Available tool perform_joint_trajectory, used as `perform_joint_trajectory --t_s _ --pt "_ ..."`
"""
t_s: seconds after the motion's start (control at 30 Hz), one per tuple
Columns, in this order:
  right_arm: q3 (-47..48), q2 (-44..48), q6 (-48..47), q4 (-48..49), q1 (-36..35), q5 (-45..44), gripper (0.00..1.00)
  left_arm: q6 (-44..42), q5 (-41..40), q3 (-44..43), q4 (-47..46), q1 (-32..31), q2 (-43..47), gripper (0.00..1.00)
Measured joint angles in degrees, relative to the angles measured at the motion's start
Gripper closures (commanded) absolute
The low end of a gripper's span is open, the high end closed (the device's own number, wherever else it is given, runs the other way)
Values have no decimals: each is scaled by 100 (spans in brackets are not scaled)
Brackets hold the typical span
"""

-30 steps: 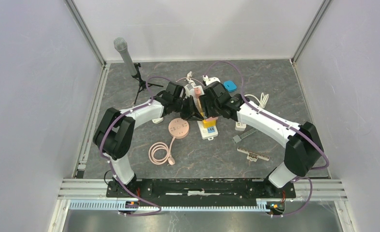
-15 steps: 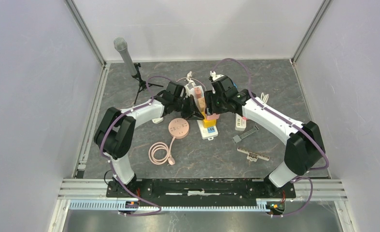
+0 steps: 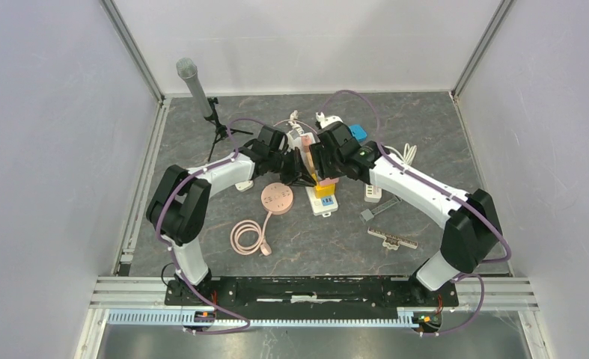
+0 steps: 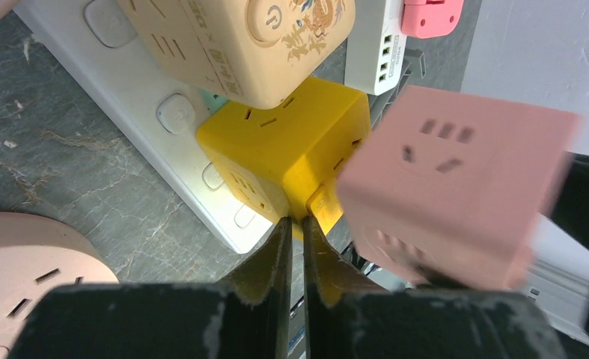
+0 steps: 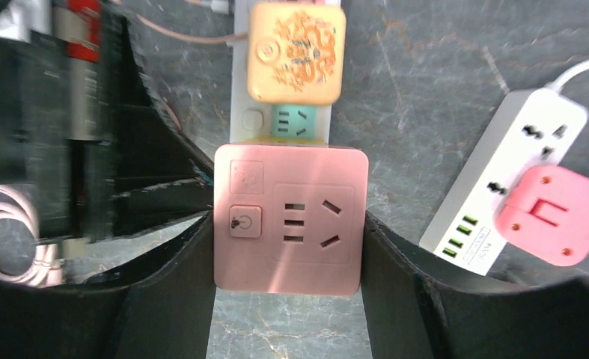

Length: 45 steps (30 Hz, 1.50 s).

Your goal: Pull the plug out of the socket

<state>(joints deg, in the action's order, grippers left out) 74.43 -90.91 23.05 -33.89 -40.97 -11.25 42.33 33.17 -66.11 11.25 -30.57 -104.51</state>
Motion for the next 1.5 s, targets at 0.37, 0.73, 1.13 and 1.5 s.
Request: perform_joint_trajectory --t_s 0.37,0.73,1.13,1.5 --pt "1086 258 -131 435 83 15 100 0 -4 -66 83 -4 -35 86" --pt "857 710 -181 415 1196 120 100 -205 -262 -367 525 -39 -7 70" --pt "-236 793 -57 1241 3300 1530 100 -863 -1449 -774 1604 -7 789 21" --pt "518 -1646 264 2282 4122 3217 95 -1075 -2693 90 1272 -7 3263 0"
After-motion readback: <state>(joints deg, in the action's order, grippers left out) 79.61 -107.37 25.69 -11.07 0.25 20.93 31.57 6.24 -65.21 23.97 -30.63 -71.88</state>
